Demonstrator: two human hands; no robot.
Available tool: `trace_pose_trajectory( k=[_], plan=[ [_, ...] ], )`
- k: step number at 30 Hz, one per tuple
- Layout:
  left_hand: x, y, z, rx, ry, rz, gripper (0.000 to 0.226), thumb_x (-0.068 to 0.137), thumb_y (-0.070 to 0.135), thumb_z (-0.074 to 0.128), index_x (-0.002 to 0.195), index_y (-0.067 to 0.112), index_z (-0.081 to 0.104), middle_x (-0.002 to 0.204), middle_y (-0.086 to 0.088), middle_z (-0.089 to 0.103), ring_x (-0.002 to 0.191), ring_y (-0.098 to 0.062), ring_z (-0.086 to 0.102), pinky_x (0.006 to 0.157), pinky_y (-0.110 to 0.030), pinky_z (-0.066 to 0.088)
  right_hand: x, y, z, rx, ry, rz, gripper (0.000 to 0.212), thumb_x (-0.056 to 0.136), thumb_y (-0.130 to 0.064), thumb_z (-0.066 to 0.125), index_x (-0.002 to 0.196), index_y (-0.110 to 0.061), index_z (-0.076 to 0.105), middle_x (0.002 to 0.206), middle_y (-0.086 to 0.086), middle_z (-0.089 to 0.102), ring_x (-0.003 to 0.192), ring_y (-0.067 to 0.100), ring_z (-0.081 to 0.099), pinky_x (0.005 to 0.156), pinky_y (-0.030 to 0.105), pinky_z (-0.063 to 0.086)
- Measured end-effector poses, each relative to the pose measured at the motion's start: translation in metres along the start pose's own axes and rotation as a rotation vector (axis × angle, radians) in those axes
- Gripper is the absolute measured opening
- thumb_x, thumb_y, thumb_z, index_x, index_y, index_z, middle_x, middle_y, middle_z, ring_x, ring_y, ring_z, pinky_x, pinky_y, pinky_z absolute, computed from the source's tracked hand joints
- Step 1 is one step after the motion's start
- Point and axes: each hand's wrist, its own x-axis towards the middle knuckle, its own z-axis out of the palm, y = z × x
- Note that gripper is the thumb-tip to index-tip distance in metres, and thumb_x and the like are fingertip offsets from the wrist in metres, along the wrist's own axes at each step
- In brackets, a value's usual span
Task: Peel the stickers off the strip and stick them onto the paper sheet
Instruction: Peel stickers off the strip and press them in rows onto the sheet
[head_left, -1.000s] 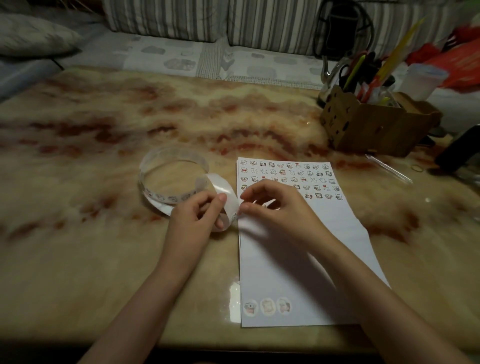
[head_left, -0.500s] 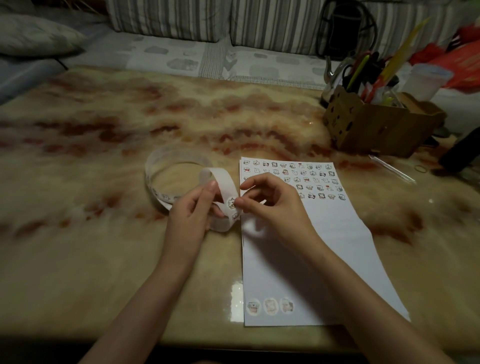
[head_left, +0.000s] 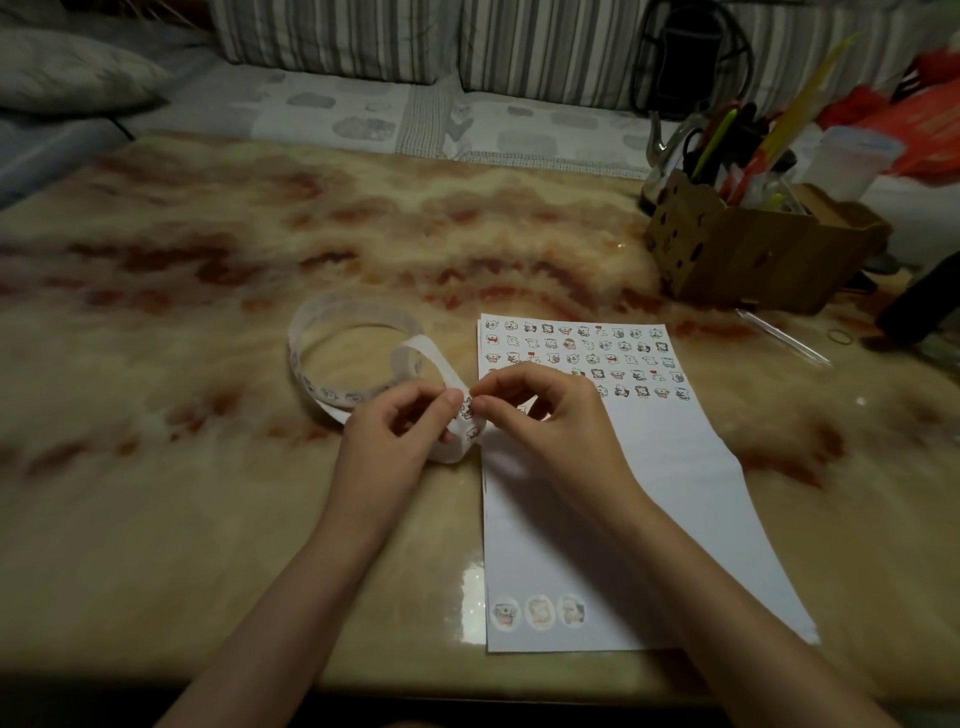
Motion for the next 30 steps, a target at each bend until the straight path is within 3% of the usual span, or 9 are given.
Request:
trace_pose_trajectory(
  k=[8,16,22,26,30],
  plan=[
    [0.000,0.001,0.001,0.004,-0.025,-0.012,0.019,0.088,0.007,0.062,0.069,0.008,0.064,0.056,0.009,0.058,0.056,0.002,0.052,0.059,-0.007,0.039,-0.003,0.004,0.000,-0.159,0.013,-0.042,0.007,0.081,-0.013,0.072,0.082,-0.018,0.068,0.080,-0.007,0.069,0.073,0.007,0.060,0.061,0.010,0.036],
    [0.001,0.001,0.000,-0.017,-0.021,-0.042,0.014,0.086,0.003,0.063,0.074,-0.002,0.068,0.059,0.009,0.063,0.055,0.002,0.054,0.059,-0.006,0.041,-0.006,0.012,-0.001,-0.274,-0.037,-0.125,0.006,0.085,-0.019,0.067,0.084,-0.015,0.063,0.089,-0.006,0.062,0.081,0.011,0.058,0.067,0.017,0.035],
    [0.001,0.001,0.000,-0.048,-0.027,-0.083,0.016,0.087,0.005,0.062,0.076,-0.005,0.068,0.055,0.011,0.062,0.053,0.003,0.053,0.056,-0.007,0.040,-0.011,0.009,-0.007,-0.173,-0.064,-0.140,0.006,0.084,-0.020,0.066,0.083,-0.014,0.065,0.092,-0.003,0.058,0.085,0.015,0.055,0.069,0.022,0.040],
    [0.001,0.002,0.001,-0.020,-0.015,-0.078,0.016,0.088,0.006,0.061,0.078,-0.004,0.068,0.054,0.009,0.061,0.053,0.001,0.056,0.054,-0.006,0.040,-0.009,0.003,-0.015,0.085,-0.034,0.024,0.006,0.083,-0.013,0.070,0.079,-0.015,0.066,0.081,-0.003,0.066,0.074,0.012,0.058,0.062,0.028,0.044],
    [-0.001,0.000,0.001,0.026,-0.033,-0.077,0.017,0.088,0.009,0.062,0.074,0.000,0.068,0.053,0.007,0.061,0.052,0.001,0.054,0.054,-0.006,0.039,0.002,0.005,-0.041,0.170,0.041,0.328,0.007,0.079,-0.011,0.073,0.076,-0.011,0.067,0.066,0.003,0.062,0.047,0.003,0.049,0.041,0.015,0.034]
  ],
)
